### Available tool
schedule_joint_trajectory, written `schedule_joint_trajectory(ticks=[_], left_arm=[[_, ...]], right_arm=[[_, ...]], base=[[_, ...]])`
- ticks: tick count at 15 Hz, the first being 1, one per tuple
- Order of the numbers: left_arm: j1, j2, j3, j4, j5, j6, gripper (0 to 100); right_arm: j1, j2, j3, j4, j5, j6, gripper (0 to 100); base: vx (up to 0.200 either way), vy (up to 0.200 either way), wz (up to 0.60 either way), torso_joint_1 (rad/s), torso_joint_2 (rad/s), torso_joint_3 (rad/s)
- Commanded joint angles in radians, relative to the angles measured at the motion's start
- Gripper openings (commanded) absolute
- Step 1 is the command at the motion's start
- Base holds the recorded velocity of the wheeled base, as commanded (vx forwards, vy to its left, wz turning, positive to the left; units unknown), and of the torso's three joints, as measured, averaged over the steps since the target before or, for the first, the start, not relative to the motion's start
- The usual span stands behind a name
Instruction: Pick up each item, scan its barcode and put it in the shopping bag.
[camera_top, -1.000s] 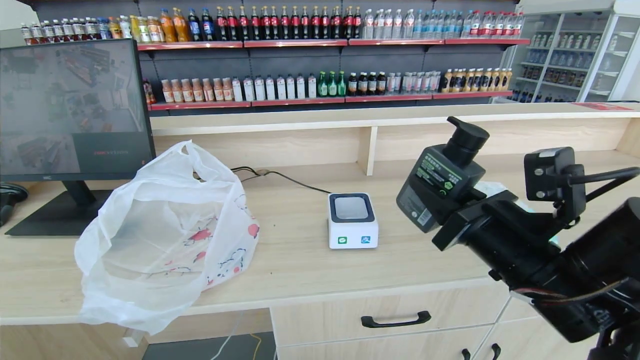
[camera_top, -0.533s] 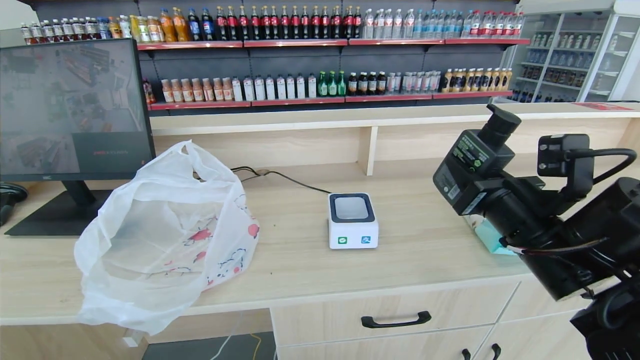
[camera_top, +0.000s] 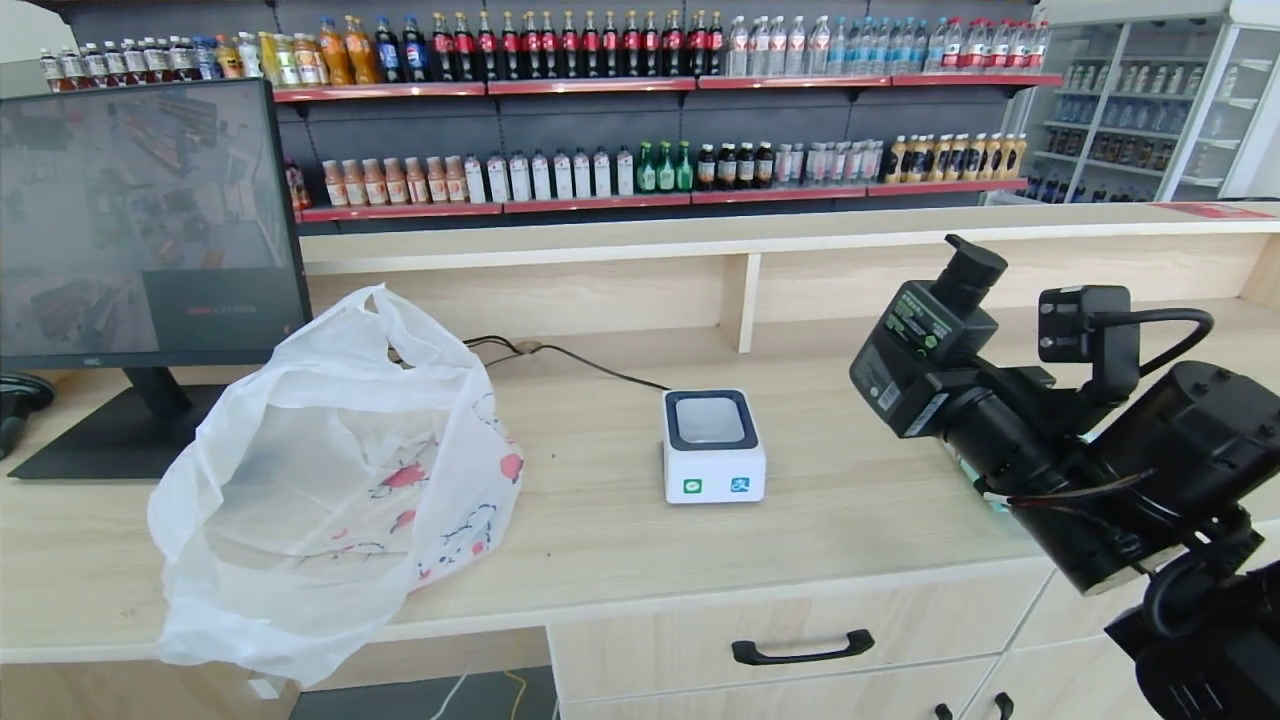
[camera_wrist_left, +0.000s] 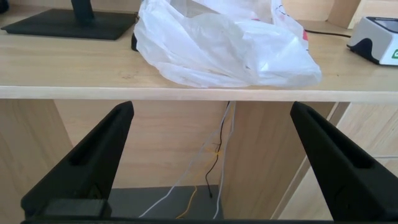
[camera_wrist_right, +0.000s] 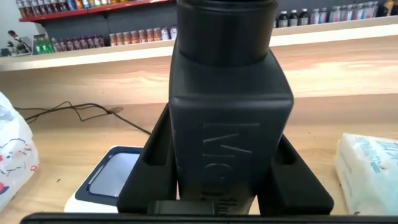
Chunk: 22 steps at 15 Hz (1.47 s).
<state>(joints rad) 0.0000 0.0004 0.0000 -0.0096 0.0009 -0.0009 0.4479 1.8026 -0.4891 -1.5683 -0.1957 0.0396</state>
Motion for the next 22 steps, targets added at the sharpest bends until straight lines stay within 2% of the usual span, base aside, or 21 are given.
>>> schedule_joint_trajectory(ticks=[1,5,10,12,15,18,21,22], left_arm=[[0.0,0.0,0.0,0.0,0.001,-0.001,100],[0.0,0.0,0.0,0.0,0.001,-0.001,100],[-0.002,0.0,0.0,-0.001,0.001,0.001,100],[-0.002,0.0,0.0,-0.001,0.001,0.002,100],[-0.002,0.0,0.0,0.0,0.001,0.002,100],[0.0,0.0,0.0,0.0,0.001,0.004,100],[-0.002,0.0,0.0,0.002,-0.001,0.019,100],[-0.002,0.0,0.0,0.002,-0.002,0.019,100]], right_arm=[[0.015,0.038,-0.022,-0.003,0.002,0.003,0],[0.023,0.032,-0.023,-0.003,0.001,0.008,0],[0.02,0.021,-0.026,-0.003,0.004,0.008,0],[0.018,0.029,-0.069,-0.003,0.045,-0.027,0],[0.002,0.063,-0.146,-0.003,0.222,-0.182,0],[-0.005,0.097,-0.2,-0.003,0.323,-0.357,0],[-0.008,0.115,-0.195,-0.003,0.4,-0.527,0],[-0.006,0.118,-0.19,-0.003,0.404,-0.541,0]], base=[[0.0,0.2,0.0,0.017,0.0,0.002],[0.0,0.2,0.0,0.001,0.0,0.002],[0.0,0.0,0.0,0.0,0.0,0.0],[0.0,0.0,0.0,0.0,0.0,0.0],[0.0,0.0,0.0,0.0,0.0,0.0],[0.0,0.0,0.0,0.0,0.0,0.0],[0.0,0.0,0.0,0.0,0.0,0.0],[0.0,0.0,0.0,0.0,0.0,0.0]])
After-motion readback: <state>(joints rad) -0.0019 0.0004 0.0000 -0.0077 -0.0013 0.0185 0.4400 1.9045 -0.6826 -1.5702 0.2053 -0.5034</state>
